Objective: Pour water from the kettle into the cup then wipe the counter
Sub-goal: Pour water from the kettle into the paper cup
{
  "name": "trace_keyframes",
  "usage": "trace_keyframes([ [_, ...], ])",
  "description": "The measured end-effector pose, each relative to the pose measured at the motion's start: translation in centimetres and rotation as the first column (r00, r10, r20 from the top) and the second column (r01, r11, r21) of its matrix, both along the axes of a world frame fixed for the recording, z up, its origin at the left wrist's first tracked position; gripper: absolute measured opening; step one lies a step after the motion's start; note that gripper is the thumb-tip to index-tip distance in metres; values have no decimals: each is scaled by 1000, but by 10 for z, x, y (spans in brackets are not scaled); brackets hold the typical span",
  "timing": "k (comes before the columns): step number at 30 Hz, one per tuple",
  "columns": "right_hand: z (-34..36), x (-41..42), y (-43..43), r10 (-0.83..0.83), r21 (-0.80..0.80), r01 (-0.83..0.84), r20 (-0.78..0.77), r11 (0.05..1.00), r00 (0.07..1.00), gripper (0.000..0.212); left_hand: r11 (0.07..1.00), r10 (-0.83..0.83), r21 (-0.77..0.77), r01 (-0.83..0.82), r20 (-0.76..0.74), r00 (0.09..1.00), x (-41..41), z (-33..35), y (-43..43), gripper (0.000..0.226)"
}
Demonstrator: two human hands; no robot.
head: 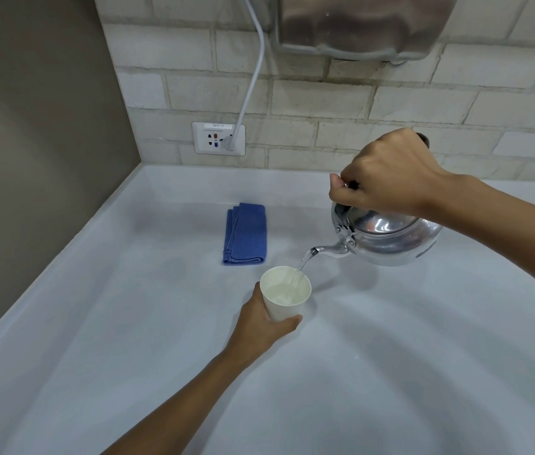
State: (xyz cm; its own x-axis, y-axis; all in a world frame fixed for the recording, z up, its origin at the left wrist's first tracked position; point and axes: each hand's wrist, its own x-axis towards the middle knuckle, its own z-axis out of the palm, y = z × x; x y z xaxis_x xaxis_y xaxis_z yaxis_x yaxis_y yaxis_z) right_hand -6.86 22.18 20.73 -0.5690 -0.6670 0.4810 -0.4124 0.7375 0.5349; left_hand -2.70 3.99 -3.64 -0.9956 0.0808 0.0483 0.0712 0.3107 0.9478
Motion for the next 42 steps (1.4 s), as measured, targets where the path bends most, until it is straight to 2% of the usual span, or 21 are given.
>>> trace_keyframes([
  [23,1,1,0,-7,11,7,1,1000,1000,45,1000,-5,20,5,-8,1000,0,0,0,68],
  [34,0,1,1,-27,5,27,4,1000,1000,46,1000,-4,13,4,0,1000,1,2,0,60],
  [42,0,2,-1,-17,0,17,0,1000,1000,45,1000,-1,24,1,-4,1000,1,3,0,65],
])
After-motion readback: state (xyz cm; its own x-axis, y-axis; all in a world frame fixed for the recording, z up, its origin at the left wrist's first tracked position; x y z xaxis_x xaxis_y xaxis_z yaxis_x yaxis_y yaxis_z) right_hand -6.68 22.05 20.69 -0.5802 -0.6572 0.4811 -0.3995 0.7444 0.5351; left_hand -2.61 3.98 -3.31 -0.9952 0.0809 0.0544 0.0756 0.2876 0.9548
